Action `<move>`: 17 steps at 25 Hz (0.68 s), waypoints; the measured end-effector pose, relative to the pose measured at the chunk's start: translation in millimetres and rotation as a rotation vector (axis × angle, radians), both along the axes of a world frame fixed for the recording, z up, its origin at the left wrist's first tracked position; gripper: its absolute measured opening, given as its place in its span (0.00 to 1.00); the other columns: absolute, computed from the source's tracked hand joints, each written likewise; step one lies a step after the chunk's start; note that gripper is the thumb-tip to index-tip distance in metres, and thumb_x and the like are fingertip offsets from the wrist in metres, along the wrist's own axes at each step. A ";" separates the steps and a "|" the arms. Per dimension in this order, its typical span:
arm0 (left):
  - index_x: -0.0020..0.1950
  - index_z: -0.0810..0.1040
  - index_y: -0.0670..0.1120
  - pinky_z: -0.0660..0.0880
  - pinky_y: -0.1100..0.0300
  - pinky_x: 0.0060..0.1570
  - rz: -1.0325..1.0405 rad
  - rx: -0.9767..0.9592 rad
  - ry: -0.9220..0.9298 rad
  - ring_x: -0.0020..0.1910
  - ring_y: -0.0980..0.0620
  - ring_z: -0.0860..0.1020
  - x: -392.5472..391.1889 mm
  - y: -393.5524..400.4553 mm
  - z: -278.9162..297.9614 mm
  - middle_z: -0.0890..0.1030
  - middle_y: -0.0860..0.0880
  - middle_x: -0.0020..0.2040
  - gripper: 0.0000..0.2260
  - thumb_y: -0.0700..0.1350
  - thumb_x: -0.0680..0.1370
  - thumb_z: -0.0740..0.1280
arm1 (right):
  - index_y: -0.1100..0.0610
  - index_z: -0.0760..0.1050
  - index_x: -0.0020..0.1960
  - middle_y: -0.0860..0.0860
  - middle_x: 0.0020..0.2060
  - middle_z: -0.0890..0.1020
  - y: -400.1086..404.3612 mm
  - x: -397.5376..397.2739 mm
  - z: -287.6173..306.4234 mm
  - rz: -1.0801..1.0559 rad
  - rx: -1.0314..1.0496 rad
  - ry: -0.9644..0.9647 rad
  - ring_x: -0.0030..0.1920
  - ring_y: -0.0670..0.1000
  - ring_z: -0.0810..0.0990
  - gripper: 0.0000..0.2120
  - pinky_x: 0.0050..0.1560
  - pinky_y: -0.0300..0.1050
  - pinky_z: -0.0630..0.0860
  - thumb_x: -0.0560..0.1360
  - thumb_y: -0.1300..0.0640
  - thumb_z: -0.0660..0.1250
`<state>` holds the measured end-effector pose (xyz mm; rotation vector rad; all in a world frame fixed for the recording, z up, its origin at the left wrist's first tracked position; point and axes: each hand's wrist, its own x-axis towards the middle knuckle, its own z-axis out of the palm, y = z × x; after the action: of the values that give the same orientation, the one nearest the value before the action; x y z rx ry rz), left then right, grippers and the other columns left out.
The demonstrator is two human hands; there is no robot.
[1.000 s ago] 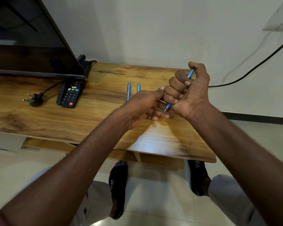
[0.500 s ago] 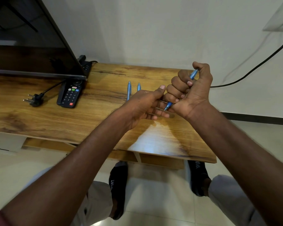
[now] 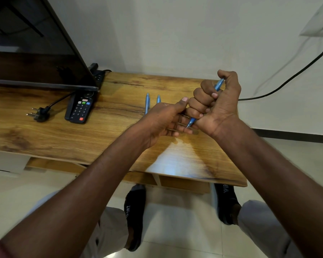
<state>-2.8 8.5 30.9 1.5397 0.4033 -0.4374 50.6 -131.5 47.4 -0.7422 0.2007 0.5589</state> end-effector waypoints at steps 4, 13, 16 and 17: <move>0.58 0.84 0.42 0.75 0.56 0.42 -0.008 0.006 -0.004 0.47 0.45 0.89 0.1 0.7 -0.4 0.89 0.44 0.47 0.24 0.62 0.84 0.63 | 0.51 0.56 0.27 0.46 0.21 0.55 0.1 -0.2 -0.4 0.011 0.003 -0.005 0.23 0.48 0.48 0.27 0.28 0.39 0.48 0.80 0.40 0.54; 0.62 0.83 0.40 0.75 0.55 0.43 -0.002 0.026 0.000 0.46 0.46 0.88 -1.9 -0.6 2.2 0.89 0.43 0.47 0.25 0.61 0.84 0.63 | 0.51 0.56 0.28 0.47 0.21 0.54 1.1 -0.4 -0.9 0.029 -0.013 0.007 0.23 0.48 0.47 0.27 0.29 0.40 0.48 0.81 0.39 0.55; 0.62 0.83 0.40 0.75 0.55 0.44 -0.012 0.025 -0.007 0.47 0.46 0.88 -1.8 -0.6 3.0 0.89 0.42 0.49 0.25 0.61 0.84 0.62 | 0.50 0.52 0.30 0.47 0.23 0.51 1.4 0.1 -0.5 0.031 -0.022 -0.010 0.23 0.48 0.47 0.25 0.28 0.38 0.48 0.80 0.40 0.54; 0.62 0.83 0.40 0.75 0.54 0.44 -0.013 0.022 -0.012 0.46 0.46 0.88 -1.7 -0.5 2.9 0.89 0.42 0.48 0.25 0.61 0.84 0.62 | 0.50 0.52 0.30 0.47 0.23 0.52 1.0 0.1 -0.2 0.038 -0.022 -0.021 0.22 0.48 0.47 0.25 0.28 0.38 0.48 0.80 0.40 0.54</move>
<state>-4.5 8.0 33.8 1.5665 0.3903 -0.4346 50.7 -130.6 47.2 -0.7739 0.1736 0.5856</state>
